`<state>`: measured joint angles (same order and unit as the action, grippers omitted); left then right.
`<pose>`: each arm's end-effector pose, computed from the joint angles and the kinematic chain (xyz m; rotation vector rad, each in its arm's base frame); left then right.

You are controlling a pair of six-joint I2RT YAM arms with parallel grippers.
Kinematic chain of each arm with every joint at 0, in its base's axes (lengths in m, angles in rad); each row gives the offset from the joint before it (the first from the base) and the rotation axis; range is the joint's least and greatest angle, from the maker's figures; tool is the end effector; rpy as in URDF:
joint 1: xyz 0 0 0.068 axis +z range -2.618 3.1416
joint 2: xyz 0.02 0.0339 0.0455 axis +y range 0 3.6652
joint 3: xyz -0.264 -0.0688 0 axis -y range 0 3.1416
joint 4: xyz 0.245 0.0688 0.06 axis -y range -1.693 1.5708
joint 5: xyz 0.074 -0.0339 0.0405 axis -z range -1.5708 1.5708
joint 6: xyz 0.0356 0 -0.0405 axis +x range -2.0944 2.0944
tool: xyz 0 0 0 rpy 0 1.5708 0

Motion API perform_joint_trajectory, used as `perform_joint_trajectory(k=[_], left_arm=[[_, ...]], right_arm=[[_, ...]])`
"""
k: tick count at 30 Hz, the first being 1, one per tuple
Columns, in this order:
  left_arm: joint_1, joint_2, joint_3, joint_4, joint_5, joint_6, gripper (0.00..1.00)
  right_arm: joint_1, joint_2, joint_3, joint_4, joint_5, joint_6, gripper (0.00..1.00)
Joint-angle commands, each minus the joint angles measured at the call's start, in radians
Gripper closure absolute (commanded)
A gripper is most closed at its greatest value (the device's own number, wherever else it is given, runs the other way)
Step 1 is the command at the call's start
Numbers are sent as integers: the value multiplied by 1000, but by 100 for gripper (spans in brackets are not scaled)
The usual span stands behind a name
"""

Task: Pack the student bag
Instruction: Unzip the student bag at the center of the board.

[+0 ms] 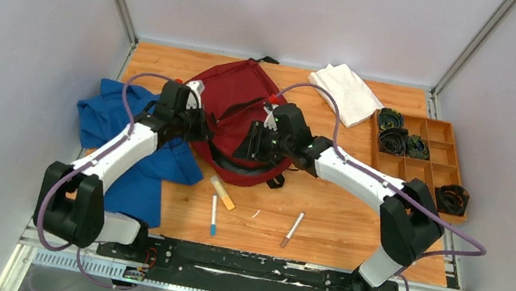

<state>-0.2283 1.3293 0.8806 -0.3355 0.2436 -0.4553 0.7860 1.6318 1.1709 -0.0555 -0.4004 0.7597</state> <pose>0.2713 -0.0718 0.2410 -0.1513 2.4071 -0.6128 0.2552 0.2752 0.2691 -0.3054 2.3227 1.2836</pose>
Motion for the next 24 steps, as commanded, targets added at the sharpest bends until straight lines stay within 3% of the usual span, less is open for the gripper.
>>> perform_joint_trajectory(k=[1, 3, 5, 8, 10, 20, 24], left_arm=[[-32, -74, -54, 90, 122, 90, 100], [-38, -60, -55, 82, 145, 101, 95], [-39, -44, -36, 59, 134, 93, 68], [-39, -49, -11, 21, 67, 83, 42], [-37, -66, -1, 0, 12, 67, 39], [-2, -119, 15, -60, -169, -60, 48], [0, -65, 6, -73, -137, -102, 48]], right_arm=[[12, 24, 15, 46, -58, 66, 55], [12, 54, 26, 76, -87, 91, 54], [11, 89, 38, 84, -108, 109, 54], [10, 119, 46, 89, -119, 120, 54], [10, 133, 62, 69, -115, 112, 54], [13, 229, 237, -176, 9, -60, 55], [31, 301, 315, -273, 36, -137, 60]])
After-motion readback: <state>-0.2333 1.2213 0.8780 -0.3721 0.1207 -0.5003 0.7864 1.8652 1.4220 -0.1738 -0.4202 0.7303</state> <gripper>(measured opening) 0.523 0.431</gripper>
